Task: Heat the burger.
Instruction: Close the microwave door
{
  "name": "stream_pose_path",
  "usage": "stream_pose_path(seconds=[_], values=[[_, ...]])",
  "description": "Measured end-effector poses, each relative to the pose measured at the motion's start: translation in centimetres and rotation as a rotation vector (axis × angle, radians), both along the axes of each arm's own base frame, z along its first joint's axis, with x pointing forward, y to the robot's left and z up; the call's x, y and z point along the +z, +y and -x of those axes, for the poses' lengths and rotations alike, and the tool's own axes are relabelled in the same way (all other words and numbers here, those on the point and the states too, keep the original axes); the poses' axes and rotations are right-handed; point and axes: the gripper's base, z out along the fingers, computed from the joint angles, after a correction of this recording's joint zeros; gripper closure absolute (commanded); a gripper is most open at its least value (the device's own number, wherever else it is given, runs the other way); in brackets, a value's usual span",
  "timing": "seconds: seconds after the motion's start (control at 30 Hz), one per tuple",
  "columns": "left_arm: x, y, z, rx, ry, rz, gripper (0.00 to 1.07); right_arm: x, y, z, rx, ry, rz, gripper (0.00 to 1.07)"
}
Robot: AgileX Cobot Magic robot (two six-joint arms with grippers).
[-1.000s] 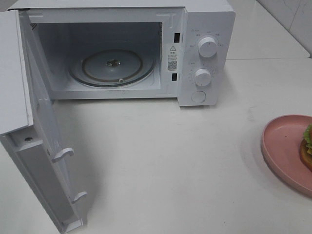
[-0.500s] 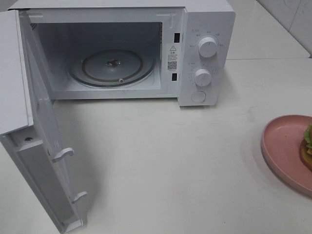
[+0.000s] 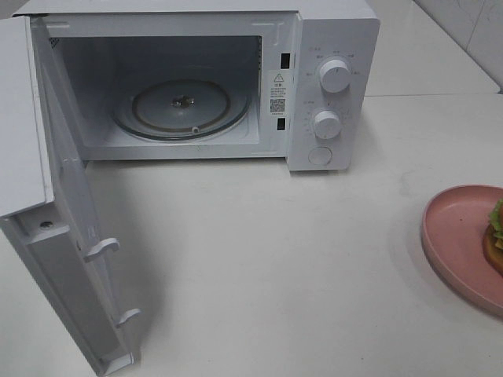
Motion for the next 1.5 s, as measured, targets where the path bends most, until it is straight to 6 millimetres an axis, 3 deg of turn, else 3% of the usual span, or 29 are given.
stream_pose_path(seconds=[1.5], values=[[0.00,0.00,0.00,0.000,0.000,0.000,0.09,-0.01,0.01,0.00,0.001,0.001,-0.001,0.33]])
